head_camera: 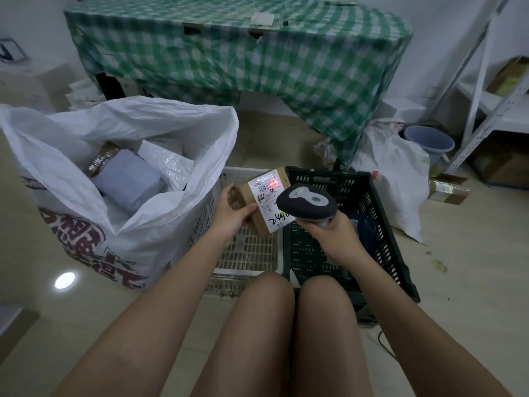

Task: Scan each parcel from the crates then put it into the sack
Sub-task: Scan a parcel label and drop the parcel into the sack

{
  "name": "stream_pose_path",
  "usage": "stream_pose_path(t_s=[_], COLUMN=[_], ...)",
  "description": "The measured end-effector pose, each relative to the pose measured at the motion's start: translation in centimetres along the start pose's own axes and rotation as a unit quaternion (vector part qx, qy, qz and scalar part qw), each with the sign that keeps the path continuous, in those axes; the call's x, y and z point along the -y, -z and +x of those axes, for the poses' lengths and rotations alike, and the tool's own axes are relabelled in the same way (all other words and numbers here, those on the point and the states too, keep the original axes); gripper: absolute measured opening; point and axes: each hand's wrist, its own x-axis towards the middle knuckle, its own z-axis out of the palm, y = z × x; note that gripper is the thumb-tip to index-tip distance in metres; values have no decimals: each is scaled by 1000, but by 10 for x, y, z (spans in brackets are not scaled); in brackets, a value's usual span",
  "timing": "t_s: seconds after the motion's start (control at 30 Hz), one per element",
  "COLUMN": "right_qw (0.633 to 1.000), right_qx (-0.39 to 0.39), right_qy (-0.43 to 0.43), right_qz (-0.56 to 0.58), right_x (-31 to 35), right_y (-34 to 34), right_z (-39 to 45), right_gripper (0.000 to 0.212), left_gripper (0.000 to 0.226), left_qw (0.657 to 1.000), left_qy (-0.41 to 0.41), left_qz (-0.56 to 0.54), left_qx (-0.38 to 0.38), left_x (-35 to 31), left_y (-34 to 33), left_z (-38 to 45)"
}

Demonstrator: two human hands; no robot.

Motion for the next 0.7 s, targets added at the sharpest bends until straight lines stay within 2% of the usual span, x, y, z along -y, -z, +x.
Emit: stream_pose_path(t_s=[0.33, 0.53, 0.7], right_qw=[1000, 990, 978], right_qx=[-18, -85, -97], right_qy=[9, 54, 82], right_qz=[23, 99, 164], right_x=[4, 30, 66], right_y=[1, -3, -18], right_z=[0, 3, 13], right_gripper=[39, 32, 37], left_gripper=[79, 74, 67], left_qw=[1000, 989, 976], left_qy=[-24, -138, -215], left_qz=[9, 38, -24], left_qx=[9, 21, -29], left_x=[-10, -40, -81], left_y=[-3, 5, 30], left_z=[-12, -41, -71])
